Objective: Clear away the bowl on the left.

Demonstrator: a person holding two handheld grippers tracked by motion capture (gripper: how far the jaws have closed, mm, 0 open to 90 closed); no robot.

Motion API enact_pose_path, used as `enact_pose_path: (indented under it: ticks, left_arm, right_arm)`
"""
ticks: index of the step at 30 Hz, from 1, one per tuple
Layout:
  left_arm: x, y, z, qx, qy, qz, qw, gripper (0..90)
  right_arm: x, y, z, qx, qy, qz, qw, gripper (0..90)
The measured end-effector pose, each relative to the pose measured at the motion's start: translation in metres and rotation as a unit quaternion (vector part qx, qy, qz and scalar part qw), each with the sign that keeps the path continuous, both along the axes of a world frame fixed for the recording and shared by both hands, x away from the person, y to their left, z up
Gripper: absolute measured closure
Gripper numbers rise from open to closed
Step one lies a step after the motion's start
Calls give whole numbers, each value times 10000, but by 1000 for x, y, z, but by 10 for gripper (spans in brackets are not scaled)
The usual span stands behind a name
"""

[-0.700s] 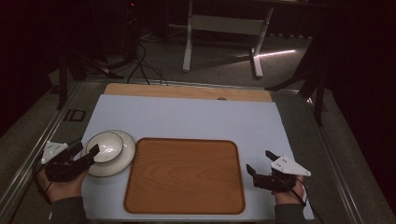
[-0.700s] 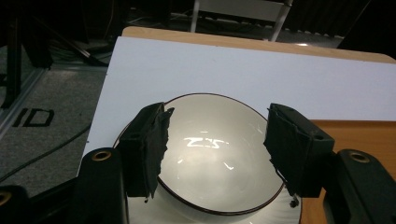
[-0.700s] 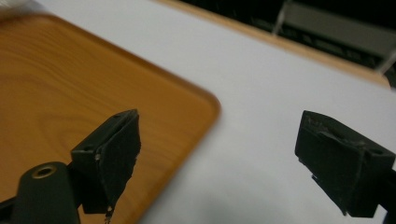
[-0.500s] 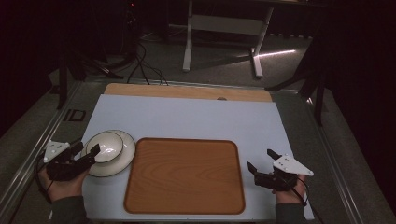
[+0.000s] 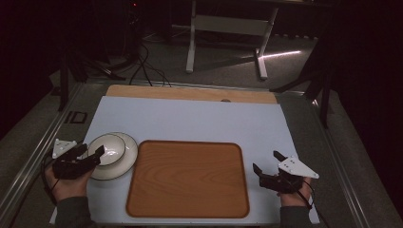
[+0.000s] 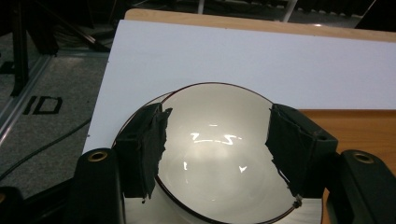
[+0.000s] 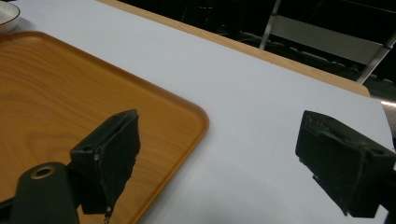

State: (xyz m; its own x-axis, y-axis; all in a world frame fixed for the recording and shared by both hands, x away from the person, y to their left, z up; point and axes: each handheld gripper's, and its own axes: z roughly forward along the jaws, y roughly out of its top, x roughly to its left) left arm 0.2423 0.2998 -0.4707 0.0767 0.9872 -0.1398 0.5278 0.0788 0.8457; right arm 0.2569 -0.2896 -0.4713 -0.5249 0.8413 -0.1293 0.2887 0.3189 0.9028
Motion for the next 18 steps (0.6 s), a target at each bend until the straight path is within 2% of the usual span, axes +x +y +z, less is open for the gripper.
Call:
enact_pose_path:
  ticks: [2,6,8,12,18]
  left_arm:
    - [1,0,-1,-4,21,22,10000,385]
    - [4,2,0,-147,-48,91,9998,390]
    - [7,1,-1,-125,-47,153,9998,391]
    - [12,1,-4,52,32,314,9995,392]
    - [15,4,-6,36,44,461,9989,428]
  right_arm:
    - [0,0,0,-11,-7,-8,10000,133]
    - [0,-1,0,-43,-36,-50,10000,133]
    - [0,-1,0,-59,-42,-72,9999,134]
    - [0,-2,0,-49,-44,-104,9999,134]
    - [1,-3,0,-57,-45,-149,9999,134]
